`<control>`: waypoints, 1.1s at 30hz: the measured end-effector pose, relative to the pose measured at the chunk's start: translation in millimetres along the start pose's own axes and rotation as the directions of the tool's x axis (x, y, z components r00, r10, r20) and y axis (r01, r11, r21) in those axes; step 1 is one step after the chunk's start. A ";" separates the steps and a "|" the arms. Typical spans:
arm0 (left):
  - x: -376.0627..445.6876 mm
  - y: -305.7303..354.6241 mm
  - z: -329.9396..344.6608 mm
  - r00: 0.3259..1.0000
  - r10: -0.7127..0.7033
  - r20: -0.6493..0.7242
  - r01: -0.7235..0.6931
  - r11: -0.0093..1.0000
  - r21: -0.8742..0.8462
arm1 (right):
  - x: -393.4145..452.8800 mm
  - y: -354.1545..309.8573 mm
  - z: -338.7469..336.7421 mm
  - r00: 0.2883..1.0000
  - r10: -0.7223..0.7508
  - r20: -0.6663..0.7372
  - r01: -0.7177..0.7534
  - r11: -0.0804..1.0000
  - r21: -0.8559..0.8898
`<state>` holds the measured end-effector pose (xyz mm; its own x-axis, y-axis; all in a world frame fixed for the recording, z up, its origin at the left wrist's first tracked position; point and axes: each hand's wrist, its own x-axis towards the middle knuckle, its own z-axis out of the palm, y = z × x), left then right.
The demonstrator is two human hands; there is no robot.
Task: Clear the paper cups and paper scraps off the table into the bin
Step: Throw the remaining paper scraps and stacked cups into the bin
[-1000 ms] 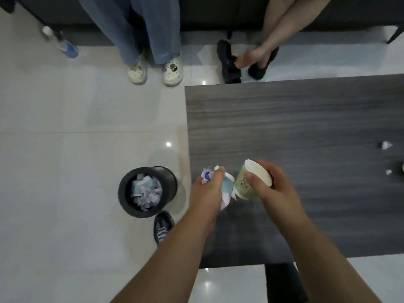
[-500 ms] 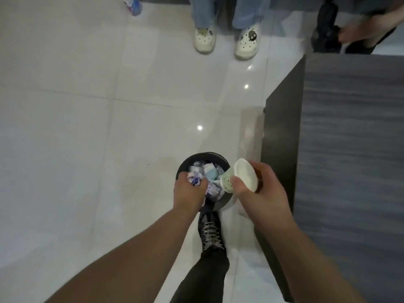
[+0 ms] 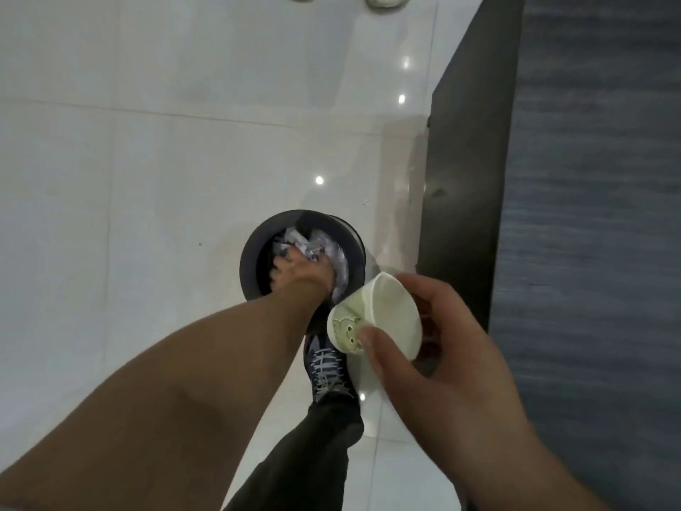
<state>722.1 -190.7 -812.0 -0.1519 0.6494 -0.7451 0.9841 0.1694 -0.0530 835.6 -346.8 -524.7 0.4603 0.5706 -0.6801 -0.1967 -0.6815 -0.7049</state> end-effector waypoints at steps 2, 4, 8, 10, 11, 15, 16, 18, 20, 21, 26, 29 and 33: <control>-14.7 2.5 -15.5 0.998 -0.020 0.064 0.023 0.999 -0.033 | 0.3 -4.8 -6.8 1.000 0.005 -0.002 -0.005 1.000 -0.027; -33.4 -0.9 -38.5 0.996 0.017 0.090 -0.008 0.995 -0.102 | -0.5 -13.4 -13.4 1.000 -0.005 -0.009 0.005 1.000 -0.023; -75.1 -13.9 -88.8 0.986 0.168 0.019 -0.155 0.946 -0.286 | 2.5 -24.4 -19.0 0.999 0.025 -0.026 -0.026 0.999 -0.045; -99.3 -21.0 -113.4 0.963 0.267 -0.045 -0.269 0.926 -0.264 | 9.0 -24.1 -13.1 0.998 0.060 -0.020 -0.061 0.996 -0.072; -110.9 -25.2 -123.4 0.948 0.310 -0.077 -0.319 0.912 -0.259 | 13.8 -23.2 -8.1 0.997 0.080 -0.015 -0.081 0.993 -0.080; -153.6 -44.4 -156.0 0.827 0.557 0.075 -0.451 0.738 -0.502 | 45.8 -17.5 25.9 0.986 0.167 -0.009 -0.167 0.982 -0.088; -157.5 -50.3 -159.0 0.755 0.642 0.137 -0.499 0.697 -0.515 | 55.2 -16.0 36.0 0.983 0.183 -0.009 -0.183 0.979 -0.088; -154.4 -63.6 -156.1 0.671 0.718 0.187 -0.569 0.660 -0.490 | 72.4 -12.6 56.4 0.979 0.202 0.011 -0.199 0.972 -0.121; -145.5 -75.3 -149.0 0.724 0.672 0.158 -0.567 0.709 -0.419 | 82.7 -8.7 75.7 0.971 0.236 0.042 -0.227 0.962 -0.153; -140.0 -81.4 -143.7 0.755 0.640 0.142 -0.551 0.737 -0.391 | 84.2 -7.9 83.8 0.963 0.266 0.052 -0.255 0.954 -0.158; -107.7 -90.5 -122.1 0.907 0.422 -0.006 -0.406 0.868 -0.287 | 67.7 -5.0 83.6 0.970 0.239 0.050 -0.221 0.946 -0.237; -92.8 -78.5 -118.1 0.957 0.276 -0.091 -0.288 0.944 -0.159 | 38.2 -5.1 56.3 0.966 0.249 0.071 -0.226 0.945 -0.235; -98.1 -43.0 -124.9 0.970 0.185 -0.155 -0.217 0.951 -0.222 | -0.7 -0.2 5.3 0.955 0.264 0.133 -0.241 0.956 -0.166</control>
<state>683.3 -169.0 -653.5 0.0202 0.7766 -0.6297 0.9480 0.1853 0.2589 830.8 -344.6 -525.1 0.2725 0.4264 -0.8625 -0.1551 -0.8653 -0.4767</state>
